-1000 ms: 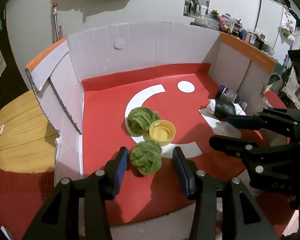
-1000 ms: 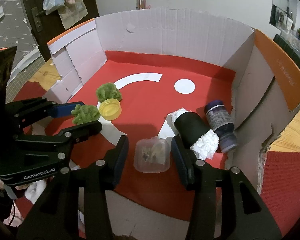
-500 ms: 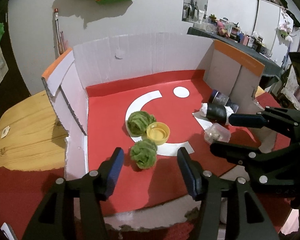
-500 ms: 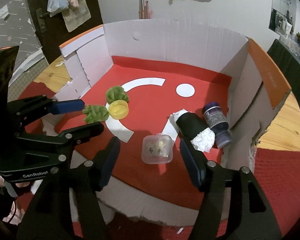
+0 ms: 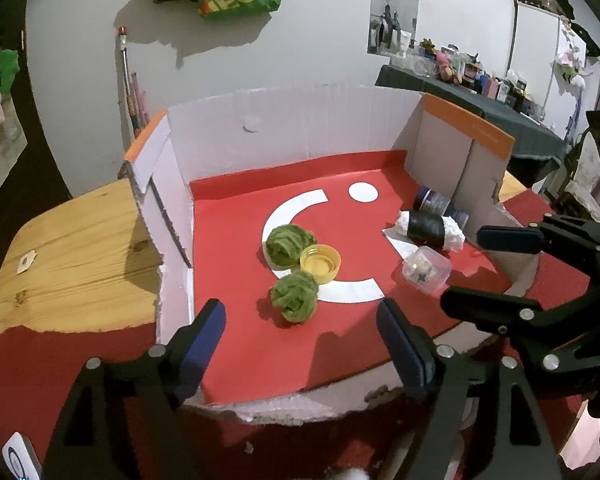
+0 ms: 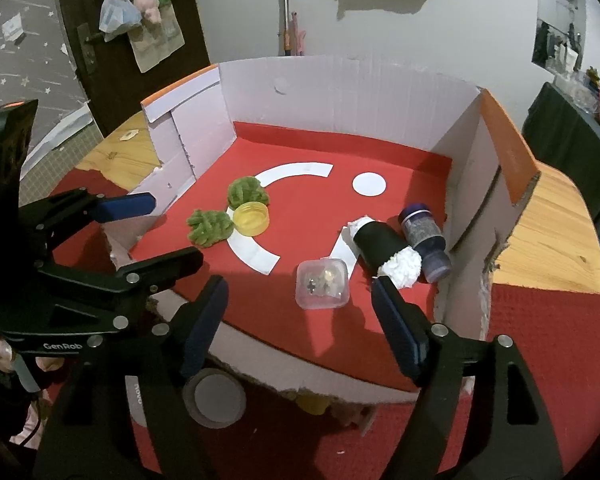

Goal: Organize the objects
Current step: 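Lift both grippers up and away from the box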

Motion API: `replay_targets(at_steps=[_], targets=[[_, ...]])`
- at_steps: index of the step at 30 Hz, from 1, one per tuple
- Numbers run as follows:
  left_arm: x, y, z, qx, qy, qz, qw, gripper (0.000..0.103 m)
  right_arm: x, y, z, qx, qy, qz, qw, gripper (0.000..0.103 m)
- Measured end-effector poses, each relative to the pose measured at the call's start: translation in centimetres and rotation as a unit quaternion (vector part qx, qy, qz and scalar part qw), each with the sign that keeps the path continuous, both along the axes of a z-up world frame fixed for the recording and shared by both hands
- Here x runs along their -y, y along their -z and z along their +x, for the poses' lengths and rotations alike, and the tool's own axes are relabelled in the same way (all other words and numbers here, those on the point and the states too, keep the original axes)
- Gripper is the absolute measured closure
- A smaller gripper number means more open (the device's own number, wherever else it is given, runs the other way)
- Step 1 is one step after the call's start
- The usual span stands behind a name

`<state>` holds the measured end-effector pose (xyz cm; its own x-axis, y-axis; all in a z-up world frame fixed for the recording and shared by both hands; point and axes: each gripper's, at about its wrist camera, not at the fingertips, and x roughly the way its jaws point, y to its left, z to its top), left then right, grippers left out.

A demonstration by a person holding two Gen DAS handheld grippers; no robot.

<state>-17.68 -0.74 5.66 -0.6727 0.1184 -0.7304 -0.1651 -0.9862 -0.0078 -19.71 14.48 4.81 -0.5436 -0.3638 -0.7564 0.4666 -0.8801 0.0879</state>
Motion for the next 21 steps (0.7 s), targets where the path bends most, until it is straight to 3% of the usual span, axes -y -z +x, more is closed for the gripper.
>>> replay_targets(at_steps=[21], targets=[[1.0, -0.8, 2.4, -0.004, -0.02, 0.01, 0.9997, 0.003, -0.8, -1.0, 2.7, -0.006, 0.006, -0.022, 1.0, 0.009]])
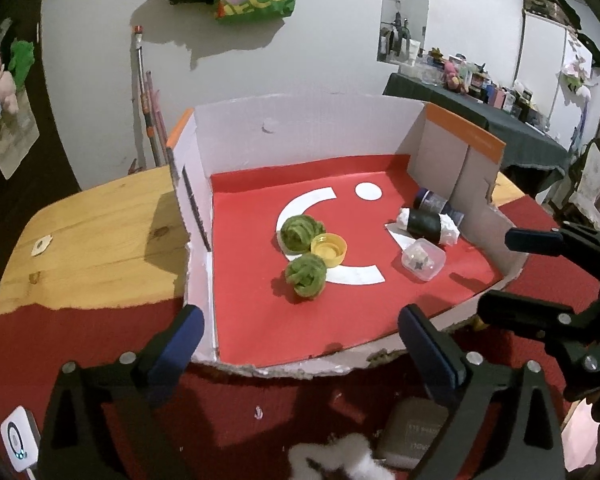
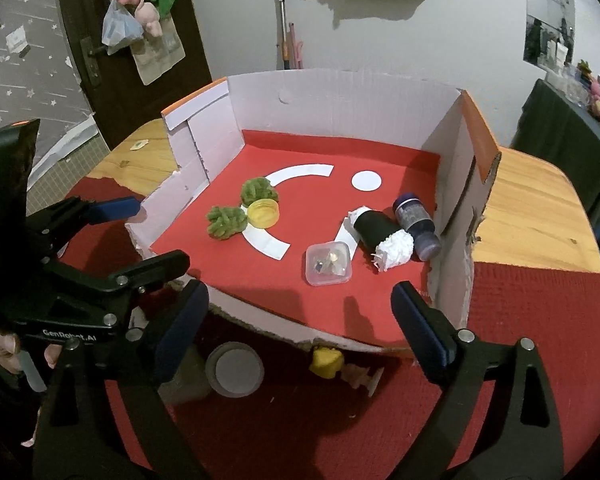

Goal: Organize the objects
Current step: 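Lift both grippers up and away from the box, then move the left gripper to the white fluffy scrunchie while the right gripper approaches the figurine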

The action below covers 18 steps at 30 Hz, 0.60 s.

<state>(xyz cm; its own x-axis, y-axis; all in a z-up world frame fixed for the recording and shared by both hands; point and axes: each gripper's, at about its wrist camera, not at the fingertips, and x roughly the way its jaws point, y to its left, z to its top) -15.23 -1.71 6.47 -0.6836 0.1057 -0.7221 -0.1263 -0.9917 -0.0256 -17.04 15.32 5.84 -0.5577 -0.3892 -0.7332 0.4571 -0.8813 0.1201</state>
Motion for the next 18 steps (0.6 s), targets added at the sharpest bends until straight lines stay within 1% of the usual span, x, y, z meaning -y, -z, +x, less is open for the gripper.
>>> replay_targets(at_steps=[3, 7, 10, 18], targets=[[0.1, 0.0, 0.3, 0.002, -0.004, 0.001, 1.0, 0.003, 0.0, -0.1, 0.5, -0.001, 0.0, 0.0, 1.0, 0.005], [0.1, -0.1, 0.9, -0.001, -0.004, 0.001, 1.0, 0.002, -0.1, -0.3, 1.1, -0.003, -0.001, -0.002, 1.0, 0.005], [0.2, -0.1, 1.4, -0.004, -0.005, 0.005, 1.0, 0.0, -0.1, -0.4, 1.4, -0.003, -0.001, -0.002, 1.0, 0.005], [0.2, -0.2, 2.8, -0.003, -0.006, 0.012, 0.9999, 0.0, -0.2, -0.6, 2.9, -0.008, 0.0, 0.0, 1.0, 0.005]])
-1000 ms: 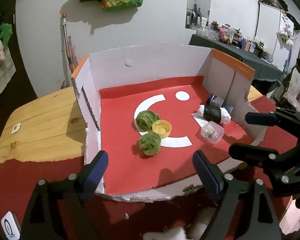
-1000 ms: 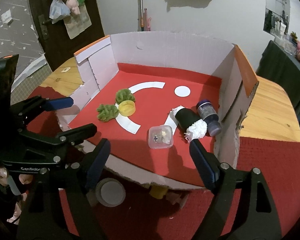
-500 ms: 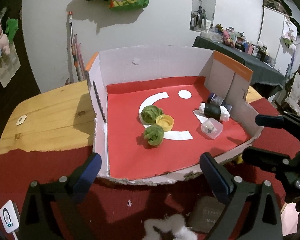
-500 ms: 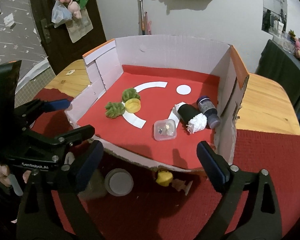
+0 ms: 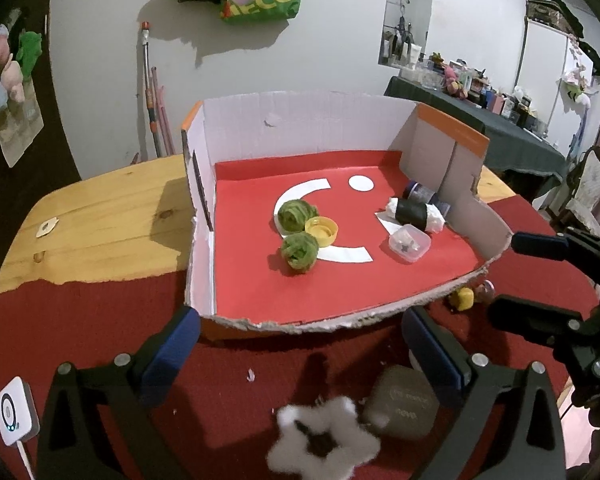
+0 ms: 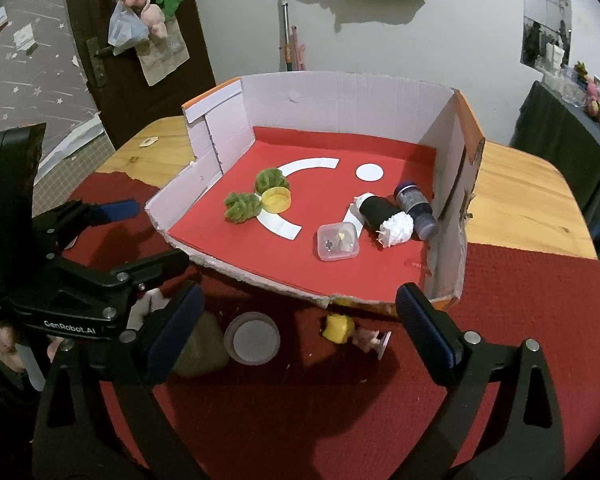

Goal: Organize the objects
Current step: 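Move the left gripper to the white fluffy scrunchie while the right gripper approaches the figurine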

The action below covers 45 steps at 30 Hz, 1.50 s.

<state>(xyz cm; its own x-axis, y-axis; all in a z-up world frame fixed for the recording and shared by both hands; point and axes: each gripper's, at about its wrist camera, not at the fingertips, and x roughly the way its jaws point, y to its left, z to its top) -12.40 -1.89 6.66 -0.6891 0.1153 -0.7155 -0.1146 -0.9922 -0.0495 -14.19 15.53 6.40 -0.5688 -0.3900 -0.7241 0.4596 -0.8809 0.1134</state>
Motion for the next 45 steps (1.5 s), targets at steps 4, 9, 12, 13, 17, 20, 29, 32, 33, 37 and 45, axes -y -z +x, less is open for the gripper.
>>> replay_targets(at_steps=[4, 9, 12, 13, 17, 20, 29, 32, 33, 37, 45], targets=[[-0.1, -0.2, 0.7, -0.002, -0.002, 0.002, 1.0, 0.0, 0.0, -0.2, 0.7, -0.003, -0.002, 0.0, 1.0, 0.005], [-0.2, -0.4, 1.7, -0.007, -0.003, 0.001, 1.0, 0.0, 0.1, -0.4, 1.7, -0.005, -0.004, -0.002, 1.0, 0.005], [-0.3, -0.6, 2.4, -0.011, -0.002, -0.001, 0.9999, 0.0, 0.0, -0.3, 2.3, -0.005, -0.004, -0.004, 1.0, 0.005], [-0.3, -0.6, 2.6, -0.011, -0.002, -0.002, 0.9999, 0.0, 0.0, -0.3, 2.5, -0.006, -0.004, -0.004, 1.0, 0.005], [-0.3, -0.4, 3.3, -0.01, -0.003, -0.002, 0.9999, 0.0, -0.1, -0.1, 3.2, -0.006, -0.005, -0.003, 1.0, 0.005], [-0.2, -0.1, 3.9, -0.007, -0.004, -0.002, 1.0, 0.0, 0.0, 0.2, 3.9, -0.005, -0.007, 0.0, 1.0, 0.005], [0.0, 1.5, 5.4, 0.004, 0.001, -0.004, 1.0, 0.0, -0.5, 1.6, 4.4, -0.002, 0.002, 0.008, 1.0, 0.005], [0.1, 2.1, 5.9, 0.01, 0.005, -0.003, 0.9999, 0.0, -1.4, 2.1, 3.8, 0.005, 0.018, 0.005, 1.0, 0.007], [0.2, 2.3, 5.9, 0.011, 0.006, -0.003, 0.9999, 0.0, -1.7, 2.4, 3.5, 0.008, 0.024, 0.004, 1.0, 0.01], [0.4, 3.0, 6.3, 0.018, 0.009, -0.003, 0.9998, 0.0, -2.5, 3.3, 2.2, 0.022, 0.044, -0.003, 0.999, 0.019], [0.6, 4.0, 6.5, 0.021, 0.019, -0.008, 0.9996, 0.0, -3.1, 4.7, 0.0, 0.042, 0.066, -0.012, 0.997, 0.026]])
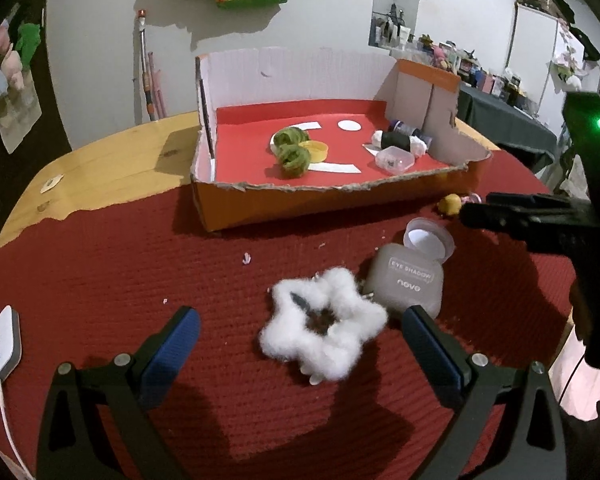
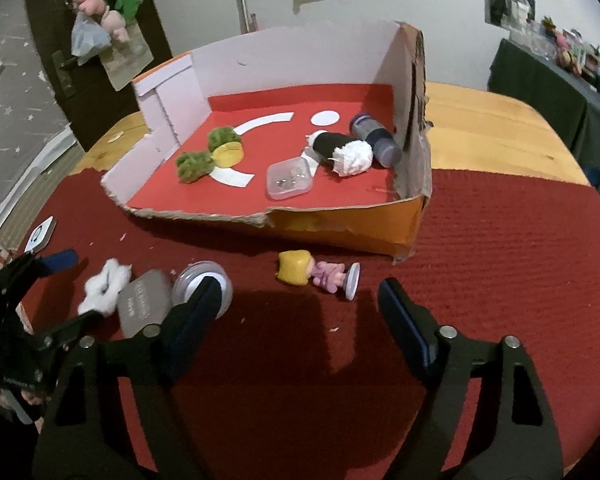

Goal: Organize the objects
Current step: 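Move the left gripper to the white fluffy scrunchie while the right gripper approaches the figurine, then grasp the white scrunchie with the left gripper while the right gripper grasps the yellow-pink figurine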

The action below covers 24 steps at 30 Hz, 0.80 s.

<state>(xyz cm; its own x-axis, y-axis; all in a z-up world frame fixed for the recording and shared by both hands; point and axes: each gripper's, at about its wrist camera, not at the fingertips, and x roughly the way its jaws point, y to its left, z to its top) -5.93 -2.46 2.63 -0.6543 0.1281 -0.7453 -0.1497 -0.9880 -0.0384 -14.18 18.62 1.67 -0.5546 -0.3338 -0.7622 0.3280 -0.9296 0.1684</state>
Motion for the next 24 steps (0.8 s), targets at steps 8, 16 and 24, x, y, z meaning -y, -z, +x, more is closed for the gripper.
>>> replay_targets(at_steps=[8, 16, 24], targets=[[-0.3, 1.2, -0.3, 0.009, 0.016, -0.013, 0.9998, 0.005, 0.5, 1.0, -1.4, 0.003, 0.009, 0.01, 1.0, 0.034], [-0.3, 1.5, -0.6, 0.005, 0.012, -0.015, 0.9998, 0.017, 2.1, 1.3, -1.3, -0.023, 0.005, 0.064, 0.998, 0.05], [0.1, 0.8, -0.6, 0.003, 0.007, -0.002, 1.0, 0.051, 2.0, 0.9, -0.5, -0.031, -0.002, 0.06, 0.998, 0.055]])
